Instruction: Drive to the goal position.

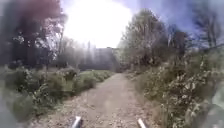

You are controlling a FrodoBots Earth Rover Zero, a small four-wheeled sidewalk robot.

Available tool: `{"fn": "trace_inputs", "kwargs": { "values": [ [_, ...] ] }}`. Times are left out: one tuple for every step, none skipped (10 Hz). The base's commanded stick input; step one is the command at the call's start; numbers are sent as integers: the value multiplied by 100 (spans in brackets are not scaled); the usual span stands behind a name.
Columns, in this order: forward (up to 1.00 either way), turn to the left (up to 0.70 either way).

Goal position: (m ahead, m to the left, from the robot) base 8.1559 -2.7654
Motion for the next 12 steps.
{"fn": "trace_inputs", "kwargs": {
  "values": [
    [100,0],
    [100,0],
    [100,0],
    [100,0],
    [100,0],
    [100,0],
    [100,0],
    [100,-35],
    [100,-40],
    [100,-25],
    [100,-3],
    [100,-3]
  ]
}}
